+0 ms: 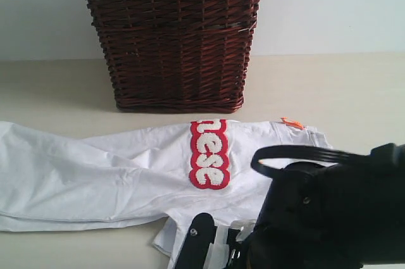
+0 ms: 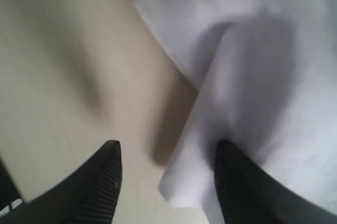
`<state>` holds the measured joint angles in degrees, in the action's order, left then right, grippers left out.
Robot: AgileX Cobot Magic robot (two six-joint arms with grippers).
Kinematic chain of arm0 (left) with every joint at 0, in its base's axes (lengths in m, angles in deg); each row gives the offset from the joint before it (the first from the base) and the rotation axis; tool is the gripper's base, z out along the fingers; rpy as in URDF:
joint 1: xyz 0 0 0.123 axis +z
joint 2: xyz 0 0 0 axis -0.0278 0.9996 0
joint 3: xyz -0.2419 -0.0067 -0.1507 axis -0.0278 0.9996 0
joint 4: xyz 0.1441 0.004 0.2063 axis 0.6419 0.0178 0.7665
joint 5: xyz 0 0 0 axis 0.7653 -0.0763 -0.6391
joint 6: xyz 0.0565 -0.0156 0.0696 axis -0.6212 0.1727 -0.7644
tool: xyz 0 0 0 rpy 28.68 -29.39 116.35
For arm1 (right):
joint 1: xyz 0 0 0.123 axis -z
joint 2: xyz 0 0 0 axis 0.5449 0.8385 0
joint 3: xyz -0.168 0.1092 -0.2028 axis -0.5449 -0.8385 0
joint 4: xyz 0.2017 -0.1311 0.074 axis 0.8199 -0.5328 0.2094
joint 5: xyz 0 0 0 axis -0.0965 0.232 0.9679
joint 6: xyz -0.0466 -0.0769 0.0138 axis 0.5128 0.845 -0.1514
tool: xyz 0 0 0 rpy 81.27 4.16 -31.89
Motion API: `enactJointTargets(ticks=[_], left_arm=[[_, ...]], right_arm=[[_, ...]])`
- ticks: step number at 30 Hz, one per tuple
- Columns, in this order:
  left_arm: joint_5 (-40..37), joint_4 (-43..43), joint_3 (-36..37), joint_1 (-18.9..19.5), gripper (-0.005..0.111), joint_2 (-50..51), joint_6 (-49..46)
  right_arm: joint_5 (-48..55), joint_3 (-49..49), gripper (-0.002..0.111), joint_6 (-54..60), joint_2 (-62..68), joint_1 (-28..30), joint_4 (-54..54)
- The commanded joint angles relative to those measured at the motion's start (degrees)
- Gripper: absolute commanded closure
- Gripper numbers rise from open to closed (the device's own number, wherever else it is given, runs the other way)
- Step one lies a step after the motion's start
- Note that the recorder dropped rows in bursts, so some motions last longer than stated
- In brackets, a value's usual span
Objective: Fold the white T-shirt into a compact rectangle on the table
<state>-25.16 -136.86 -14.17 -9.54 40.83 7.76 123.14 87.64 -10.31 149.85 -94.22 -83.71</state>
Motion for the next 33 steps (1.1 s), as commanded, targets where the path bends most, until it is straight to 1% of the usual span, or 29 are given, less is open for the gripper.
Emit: enactJointTargets(ticks=[1,3,4,5,7,8,10,11,12,15,16,18,22,25,27,28,29,30,31,32,33], left_arm=[[-4.47,-0.25,0.46,-0.36,0.107,-1.13,-0.32],[-4.57,-0.25,1.34,-0.36,0.107,-1.13,-0.32],[-4.44,-0.25,1.87,-0.36,0.107,-1.13,-0.45],[-4.44,-0.38,2.43,-0.36,0.107,-1.13,-0.45],[-3.12,-0.91,4.86,-0.36,0.107,-1.13,-0.45],[-2.34,-0.91,6.08,-0.36,0.107,-1.13,-0.45],[0.61,-1.36,9.91,-0.36,0.107,-1.13,-0.45],[2.04,-2.09,12.12,-0.36,0.107,-1.13,-0.45],[4.50,-3.23,14.34,-0.36,0.107,-1.13,-0.45],[10.21,-3.92,19.52,-0.36,0.107,-1.13,-0.45],[11.79,-3.92,19.52,-0.36,0.107,-1.13,-0.45],[9.90,-1.39,19.52,0.00,0.107,-1.13,-2.13],[9.80,-1.24,19.52,0.00,0.107,-1.13,-2.16],[8.33,-1.13,19.52,0.00,0.107,-1.13,-2.16],[6.90,-0.20,19.52,0.00,0.107,-1.13,-2.16],[6.13,-0.20,19.52,0.00,0.107,-1.13,-2.16],[5.87,-0.10,19.52,0.00,0.107,-1.13,-2.16],[5.87,-0.10,19.52,0.00,0.107,-1.13,-2.16],[5.87,-0.10,19.52,0.00,0.107,-1.13,-2.16],[5.87,-0.10,19.52,0.00,0.107,-1.13,-2.16],[5.87,-0.10,19.52,0.00,0.107,-1.13,-2.16]], right_arm=[[-1.45,-0.06,0.056,-13.34,1.43,-0.11,-11.61],[-1.45,-0.06,0.059,-15.31,1.43,-0.11,-12.21],[-1.45,-0.06,0.063,-15.44,1.43,-0.11,-12.21],[-1.19,-0.06,0.068,-15.44,1.43,-0.11,-11.66],[-0.79,-0.06,0.084,-14.95,1.31,-0.11,-10.49],[-0.38,-0.06,0.089,-14.56,1.22,-0.11,-10.38],[0.85,0.60,0.102,-12.30,0.57,-0.11,-8.60],[1.75,1.01,0.106,-10.72,0.04,-0.11,-7.86],[2.89,1.62,0.108,-9.52,-0.45,-0.11,-7.14],[5.76,3.41,0.108,-7.00,-2.42,-0.11,-5.51],[6.90,4.10,0.108,-6.30,-3.23,-0.11,-5.51],[9.46,5.55,0.108,-5.13,-4.79,-0.11,-5.51],[14.62,9.20,0.108,-2.24,-8.01,-0.11,-5.62],[15.57,11.36,0.108,-1.36,-9.67,-0.11,-6.82],[15.33,12.05,0.108,-1.40,-10.12,-0.11,-10.34],[15.29,12.60,0.108,-3.47,-10.00,-0.11,-14.90],[14.95,12.60,0.108,-5.03,-10.00,-0.11,-16.97],[14.84,12.60,0.108,-9.76,-10.00,-0.11,-22.47],[14.84,12.60,0.108,-12.04,-10.00,-0.11,-24.76],[15.04,12.60,0.108,-16.65,-10.00,-0.11,-30.06],[14.92,12.60,0.108,-17.67,-10.00,-0.11,-32.22]])
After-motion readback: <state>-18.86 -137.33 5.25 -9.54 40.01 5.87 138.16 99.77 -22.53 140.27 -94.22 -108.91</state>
